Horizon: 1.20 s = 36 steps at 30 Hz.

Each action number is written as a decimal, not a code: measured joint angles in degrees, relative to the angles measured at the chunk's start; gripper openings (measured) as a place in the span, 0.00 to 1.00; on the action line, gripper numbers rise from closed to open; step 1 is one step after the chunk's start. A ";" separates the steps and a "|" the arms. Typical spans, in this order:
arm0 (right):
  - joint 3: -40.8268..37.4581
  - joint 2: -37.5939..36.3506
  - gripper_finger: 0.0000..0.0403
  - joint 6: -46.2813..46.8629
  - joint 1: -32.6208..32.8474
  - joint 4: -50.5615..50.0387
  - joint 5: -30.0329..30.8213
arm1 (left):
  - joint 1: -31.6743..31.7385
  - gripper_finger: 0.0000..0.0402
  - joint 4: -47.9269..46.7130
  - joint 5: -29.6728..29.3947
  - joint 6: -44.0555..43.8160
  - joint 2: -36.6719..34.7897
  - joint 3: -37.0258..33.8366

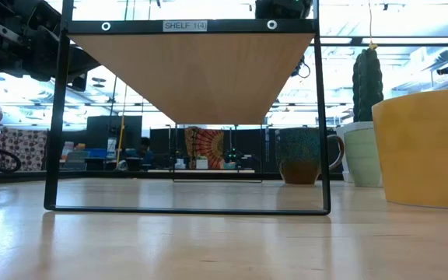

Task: Place coffee mugs
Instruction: Put the green mug on the shelf

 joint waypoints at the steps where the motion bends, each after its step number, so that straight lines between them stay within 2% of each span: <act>1: 0.00 -0.36 0.68 0.20 0.00 -0.31 0.00 | 0.00 0.06 0.00 0.01 0.00 0.01 0.00; 14: -0.84 -2.59 0.68 5.20 1.78 -8.72 2.09 | 0.01 0.06 0.01 0.01 0.00 0.00 0.00; 17: -3.51 -3.87 0.68 6.42 3.23 -8.96 5.23 | 0.01 0.06 0.02 0.01 0.00 0.00 0.00; 22: -10.99 -10.11 0.67 10.18 4.89 -7.79 7.48 | -0.01 0.06 0.00 -0.01 0.00 0.00 0.00; 29: -27.81 -23.98 0.67 16.03 6.30 2.50 8.72 | 0.00 0.06 0.02 0.01 0.00 0.01 0.00; 36: -39.92 -33.10 0.67 22.15 9.77 6.34 10.42 | -0.01 0.06 0.02 0.01 0.00 0.00 0.00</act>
